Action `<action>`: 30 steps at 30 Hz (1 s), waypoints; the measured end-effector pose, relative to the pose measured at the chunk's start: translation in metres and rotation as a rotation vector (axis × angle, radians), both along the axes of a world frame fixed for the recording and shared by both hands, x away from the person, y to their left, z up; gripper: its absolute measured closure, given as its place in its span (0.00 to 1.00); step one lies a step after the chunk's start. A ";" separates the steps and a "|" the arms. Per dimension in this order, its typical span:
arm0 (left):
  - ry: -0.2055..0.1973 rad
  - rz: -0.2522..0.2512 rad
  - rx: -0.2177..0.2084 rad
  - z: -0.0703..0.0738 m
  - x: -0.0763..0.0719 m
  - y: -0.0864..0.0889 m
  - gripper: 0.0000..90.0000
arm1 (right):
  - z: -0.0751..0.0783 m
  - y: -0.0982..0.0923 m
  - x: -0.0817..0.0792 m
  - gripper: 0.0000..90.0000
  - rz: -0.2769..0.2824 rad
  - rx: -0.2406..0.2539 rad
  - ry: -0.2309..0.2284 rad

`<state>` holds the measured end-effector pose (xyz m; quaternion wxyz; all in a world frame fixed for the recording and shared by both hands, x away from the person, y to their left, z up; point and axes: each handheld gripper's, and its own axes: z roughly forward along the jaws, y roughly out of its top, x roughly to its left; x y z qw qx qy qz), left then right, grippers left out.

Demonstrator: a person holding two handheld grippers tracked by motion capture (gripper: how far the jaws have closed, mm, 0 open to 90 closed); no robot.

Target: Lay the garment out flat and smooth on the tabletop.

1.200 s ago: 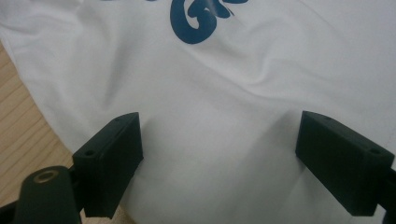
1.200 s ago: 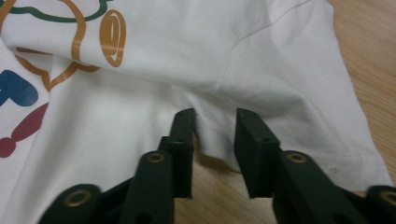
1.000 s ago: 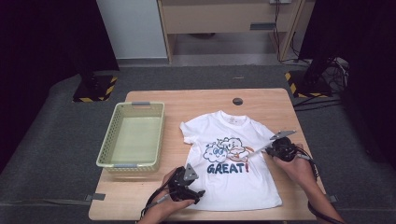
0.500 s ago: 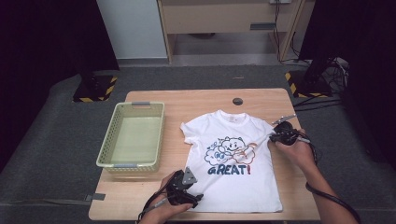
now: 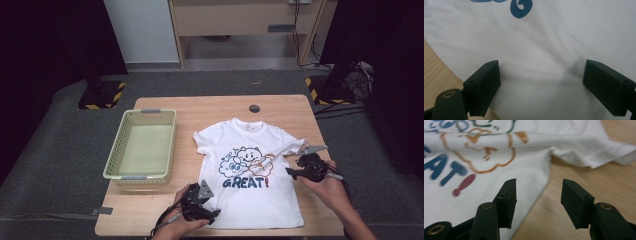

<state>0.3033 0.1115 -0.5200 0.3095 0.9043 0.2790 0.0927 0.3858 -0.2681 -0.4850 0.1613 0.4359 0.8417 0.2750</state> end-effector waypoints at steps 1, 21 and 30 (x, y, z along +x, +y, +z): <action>0.002 0.000 0.002 0.000 0.001 -0.001 0.15 | -0.002 0.004 -0.005 0.51 0.016 0.008 0.002; 0.001 -0.023 -0.012 -0.001 0.000 -0.012 0.14 | -0.024 0.001 -0.022 0.51 0.037 -0.047 0.055; 0.005 -0.052 -0.008 -0.001 -0.004 -0.016 0.12 | -0.024 -0.010 -0.023 0.52 0.021 -0.033 0.062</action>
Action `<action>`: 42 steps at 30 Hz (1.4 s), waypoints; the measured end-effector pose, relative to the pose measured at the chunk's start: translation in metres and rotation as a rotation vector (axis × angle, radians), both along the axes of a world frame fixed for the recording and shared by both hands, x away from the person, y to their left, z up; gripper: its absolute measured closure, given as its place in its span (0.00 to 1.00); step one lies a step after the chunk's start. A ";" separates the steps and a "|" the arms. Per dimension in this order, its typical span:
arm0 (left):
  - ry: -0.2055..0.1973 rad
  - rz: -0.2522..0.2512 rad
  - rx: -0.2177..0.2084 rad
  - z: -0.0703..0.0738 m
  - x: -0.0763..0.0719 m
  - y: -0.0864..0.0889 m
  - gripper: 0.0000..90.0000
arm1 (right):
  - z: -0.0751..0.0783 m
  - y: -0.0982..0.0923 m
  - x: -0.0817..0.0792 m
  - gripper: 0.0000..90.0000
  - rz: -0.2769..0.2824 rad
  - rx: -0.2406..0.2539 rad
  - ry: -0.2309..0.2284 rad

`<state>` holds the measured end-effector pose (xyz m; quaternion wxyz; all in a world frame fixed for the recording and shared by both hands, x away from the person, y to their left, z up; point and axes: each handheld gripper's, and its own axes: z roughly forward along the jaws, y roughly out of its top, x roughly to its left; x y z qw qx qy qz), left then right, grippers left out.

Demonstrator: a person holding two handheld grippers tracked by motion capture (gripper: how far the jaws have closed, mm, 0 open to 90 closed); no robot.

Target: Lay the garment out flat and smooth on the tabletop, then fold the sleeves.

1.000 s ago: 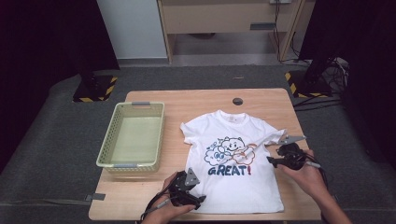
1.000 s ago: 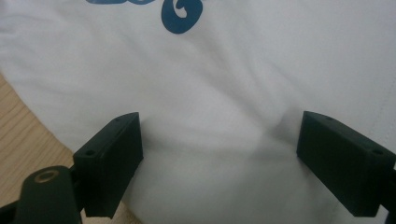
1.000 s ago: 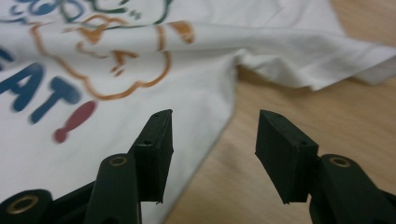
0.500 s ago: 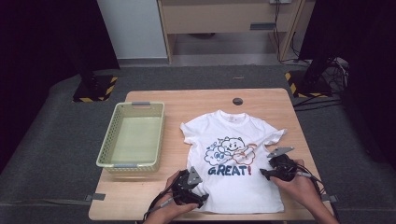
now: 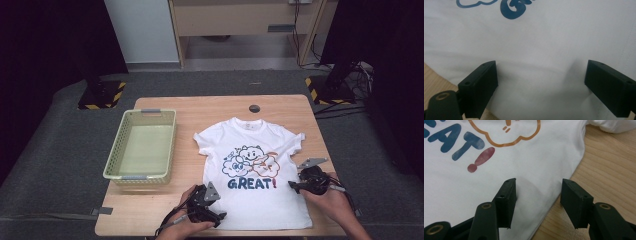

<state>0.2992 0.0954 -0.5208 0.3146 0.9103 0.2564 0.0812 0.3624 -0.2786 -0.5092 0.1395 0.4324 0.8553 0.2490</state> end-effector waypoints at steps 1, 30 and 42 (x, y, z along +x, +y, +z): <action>0.001 -0.003 0.001 0.000 -0.001 -0.001 0.12 | 0.000 -0.001 -0.001 0.52 -0.002 0.006 -0.001; -0.031 0.128 -0.003 0.004 0.039 -0.001 0.10 | 0.013 -0.035 0.058 0.18 -0.156 0.180 -0.084; -0.026 0.133 -0.017 -0.004 0.041 0.006 0.08 | 0.023 -0.049 0.125 0.40 -0.284 0.204 -0.090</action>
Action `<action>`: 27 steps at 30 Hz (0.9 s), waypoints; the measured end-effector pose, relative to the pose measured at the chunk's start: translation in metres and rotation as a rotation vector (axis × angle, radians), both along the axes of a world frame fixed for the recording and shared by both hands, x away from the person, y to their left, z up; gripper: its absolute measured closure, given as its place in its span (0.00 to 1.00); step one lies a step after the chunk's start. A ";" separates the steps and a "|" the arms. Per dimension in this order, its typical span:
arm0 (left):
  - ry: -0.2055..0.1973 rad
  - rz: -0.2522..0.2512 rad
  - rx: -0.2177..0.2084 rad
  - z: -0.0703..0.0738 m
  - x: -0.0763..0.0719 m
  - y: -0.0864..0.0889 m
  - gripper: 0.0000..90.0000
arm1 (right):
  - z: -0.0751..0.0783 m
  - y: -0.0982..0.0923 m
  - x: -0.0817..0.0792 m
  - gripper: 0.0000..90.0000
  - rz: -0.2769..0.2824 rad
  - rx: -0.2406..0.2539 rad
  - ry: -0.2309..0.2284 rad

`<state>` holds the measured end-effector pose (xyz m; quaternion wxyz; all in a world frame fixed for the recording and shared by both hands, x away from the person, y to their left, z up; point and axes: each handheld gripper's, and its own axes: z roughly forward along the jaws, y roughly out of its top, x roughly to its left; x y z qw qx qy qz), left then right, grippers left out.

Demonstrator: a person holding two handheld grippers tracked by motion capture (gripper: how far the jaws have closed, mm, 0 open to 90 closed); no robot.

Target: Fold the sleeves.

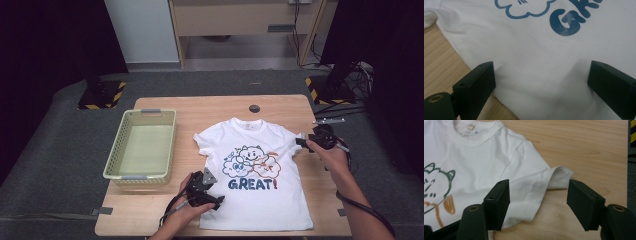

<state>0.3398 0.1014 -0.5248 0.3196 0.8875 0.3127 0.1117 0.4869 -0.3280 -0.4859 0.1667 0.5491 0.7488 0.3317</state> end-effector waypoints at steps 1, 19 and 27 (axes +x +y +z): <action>-0.003 -0.002 -0.001 0.000 0.000 0.000 0.07 | 0.000 0.000 0.004 0.41 -0.006 -0.002 -0.002; 0.000 -0.015 -0.004 0.000 -0.008 -0.004 0.08 | -0.007 -0.001 0.036 0.35 -0.094 -0.022 0.034; -0.003 -0.017 -0.007 -0.001 -0.011 -0.004 0.08 | -0.011 0.002 0.041 0.34 -0.097 0.003 0.034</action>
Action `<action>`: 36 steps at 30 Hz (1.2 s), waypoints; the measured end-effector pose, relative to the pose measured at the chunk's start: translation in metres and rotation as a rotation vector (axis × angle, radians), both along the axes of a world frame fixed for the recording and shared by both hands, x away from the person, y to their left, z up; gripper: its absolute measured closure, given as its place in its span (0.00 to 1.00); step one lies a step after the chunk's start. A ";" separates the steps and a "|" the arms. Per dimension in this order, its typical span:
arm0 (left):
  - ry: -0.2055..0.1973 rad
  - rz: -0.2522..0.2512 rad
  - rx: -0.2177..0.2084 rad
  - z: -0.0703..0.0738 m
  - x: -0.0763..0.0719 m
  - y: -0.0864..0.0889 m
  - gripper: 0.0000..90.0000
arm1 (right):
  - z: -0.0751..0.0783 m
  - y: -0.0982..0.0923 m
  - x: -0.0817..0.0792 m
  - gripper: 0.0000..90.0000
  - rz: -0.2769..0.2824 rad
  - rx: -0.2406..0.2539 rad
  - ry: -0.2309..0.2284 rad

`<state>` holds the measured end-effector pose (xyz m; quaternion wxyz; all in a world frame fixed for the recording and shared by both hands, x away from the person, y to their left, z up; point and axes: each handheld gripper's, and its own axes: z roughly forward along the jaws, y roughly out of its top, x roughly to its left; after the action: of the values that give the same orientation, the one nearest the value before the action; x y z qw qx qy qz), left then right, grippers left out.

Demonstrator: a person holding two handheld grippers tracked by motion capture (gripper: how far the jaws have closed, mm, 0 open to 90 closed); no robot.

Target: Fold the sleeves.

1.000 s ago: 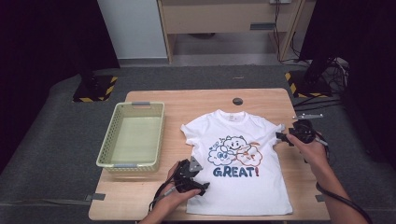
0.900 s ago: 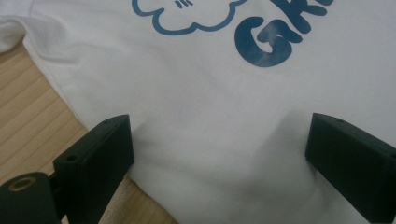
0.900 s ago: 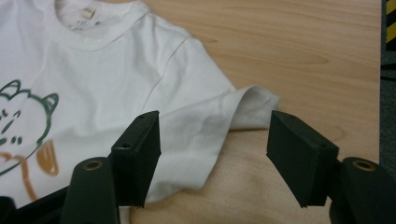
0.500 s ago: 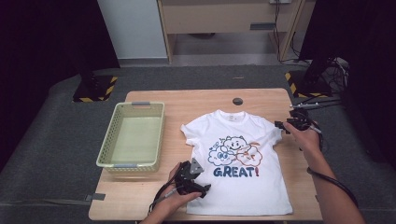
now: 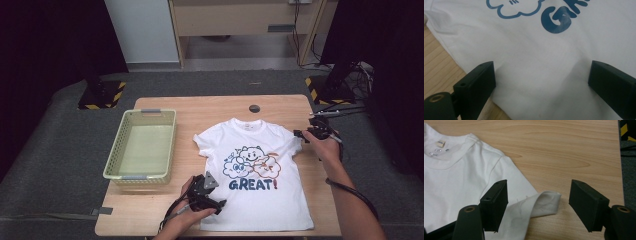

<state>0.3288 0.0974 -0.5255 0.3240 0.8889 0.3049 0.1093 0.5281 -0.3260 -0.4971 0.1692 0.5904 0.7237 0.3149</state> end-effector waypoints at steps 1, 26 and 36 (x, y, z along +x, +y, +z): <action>0.000 -0.001 0.000 0.000 0.000 0.000 0.08 | 0.000 0.002 0.001 0.35 -0.002 0.002 0.002; -0.001 -0.003 -0.002 0.000 0.000 0.000 0.08 | 0.004 0.016 -0.014 0.95 0.051 0.044 0.009; 0.000 0.001 0.001 0.000 0.000 0.000 0.08 | 0.027 0.058 -0.032 0.95 0.219 -0.001 -0.100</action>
<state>0.3285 0.0975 -0.5255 0.3237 0.8888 0.3055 0.1093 0.4956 -0.2684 -0.4705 0.1698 0.4912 0.7748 0.3600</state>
